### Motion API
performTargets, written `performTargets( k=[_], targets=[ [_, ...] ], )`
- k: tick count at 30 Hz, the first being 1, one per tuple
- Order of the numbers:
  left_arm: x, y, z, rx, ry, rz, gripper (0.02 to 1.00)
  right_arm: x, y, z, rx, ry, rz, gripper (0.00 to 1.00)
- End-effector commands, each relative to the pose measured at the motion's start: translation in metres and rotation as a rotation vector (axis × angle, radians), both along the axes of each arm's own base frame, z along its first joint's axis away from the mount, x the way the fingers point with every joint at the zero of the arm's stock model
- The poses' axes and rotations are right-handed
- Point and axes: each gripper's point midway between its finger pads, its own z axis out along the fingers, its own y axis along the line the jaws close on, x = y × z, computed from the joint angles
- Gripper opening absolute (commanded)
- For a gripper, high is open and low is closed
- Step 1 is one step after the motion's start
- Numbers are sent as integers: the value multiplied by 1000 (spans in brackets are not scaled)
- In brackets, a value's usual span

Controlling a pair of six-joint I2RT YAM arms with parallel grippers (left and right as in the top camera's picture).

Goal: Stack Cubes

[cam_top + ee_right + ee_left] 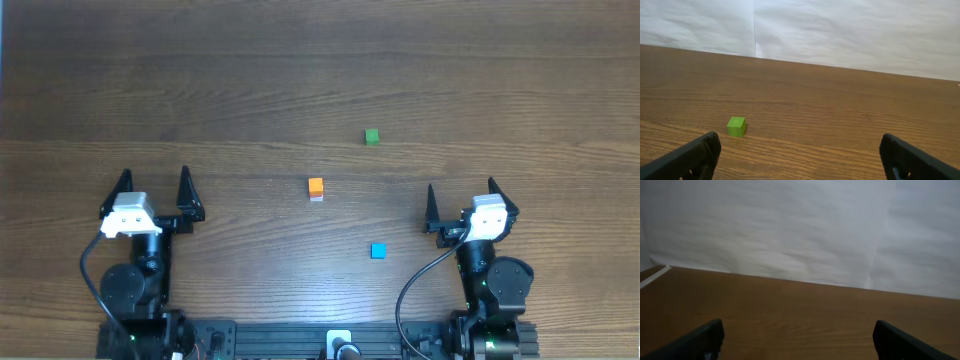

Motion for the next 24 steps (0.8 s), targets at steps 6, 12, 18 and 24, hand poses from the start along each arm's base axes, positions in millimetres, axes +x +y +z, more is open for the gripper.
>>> performTargets(
  k=[6, 12, 18, 24],
  targets=[
    [-2, 2, -12, 30, 24, 6, 958, 0, -1, -2, -5, -1, -3, 993],
    [-6, 2, -42, 26, 140, 3, 998, 0, -1, -2, -5, -1, -3, 993],
    [-6, 0, -44, 25, 151, -16, 998, 0, -1, -2, -5, -1, -3, 993],
    [-6, 3, -44, 24, 151, -7, 1000, 0, -1, -2, -5, -1, -3, 993]
  ],
)
